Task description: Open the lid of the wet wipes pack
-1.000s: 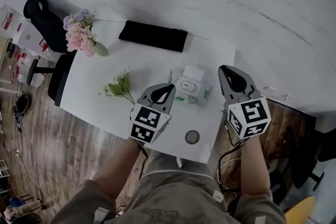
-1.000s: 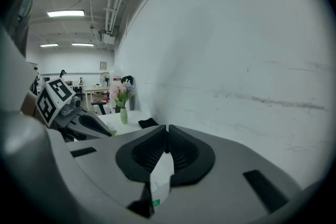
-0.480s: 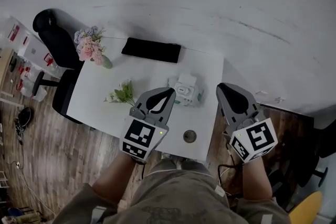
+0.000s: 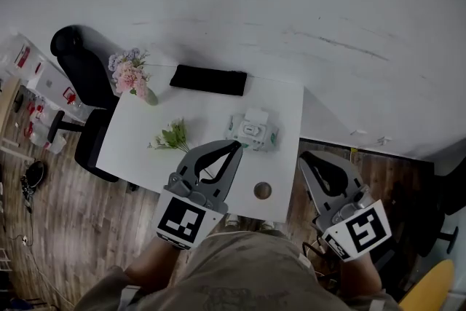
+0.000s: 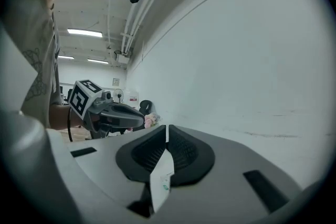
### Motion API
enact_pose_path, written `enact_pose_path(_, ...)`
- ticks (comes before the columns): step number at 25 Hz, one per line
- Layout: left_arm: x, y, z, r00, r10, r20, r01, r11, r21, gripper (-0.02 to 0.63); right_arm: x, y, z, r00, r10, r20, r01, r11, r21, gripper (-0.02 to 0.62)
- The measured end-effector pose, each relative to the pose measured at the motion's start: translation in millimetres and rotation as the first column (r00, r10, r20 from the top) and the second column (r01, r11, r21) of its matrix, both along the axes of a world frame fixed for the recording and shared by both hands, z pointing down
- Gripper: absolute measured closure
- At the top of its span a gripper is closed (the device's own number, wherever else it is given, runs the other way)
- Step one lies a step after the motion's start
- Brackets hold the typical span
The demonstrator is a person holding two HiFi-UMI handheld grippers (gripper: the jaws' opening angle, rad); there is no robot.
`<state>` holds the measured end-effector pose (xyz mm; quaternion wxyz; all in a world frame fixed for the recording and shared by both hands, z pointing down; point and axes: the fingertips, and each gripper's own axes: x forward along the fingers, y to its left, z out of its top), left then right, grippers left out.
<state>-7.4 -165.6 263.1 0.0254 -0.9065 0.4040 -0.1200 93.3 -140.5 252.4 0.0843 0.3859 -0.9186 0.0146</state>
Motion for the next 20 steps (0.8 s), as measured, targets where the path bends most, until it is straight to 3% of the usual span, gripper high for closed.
enact_pose_path(11, 0.8, 15.7, 3.0, 1.0, 0.015, -0.024, -0.016, 0.999, -0.037, 0.589, -11.7, 24.3, 1.8, 0.998, 0.012, 0.058, -0.011, 1.0, -0.014, 0.555)
enact_pose_path(20, -6.1, 12.9, 1.1, 1.0, 0.015, -0.025, -0.015, 0.999, -0.033, 0.589, -8.1, 18.2, 6.3, 0.999, 0.029, 0.025, -0.029, 1.0, -0.007, 0.555)
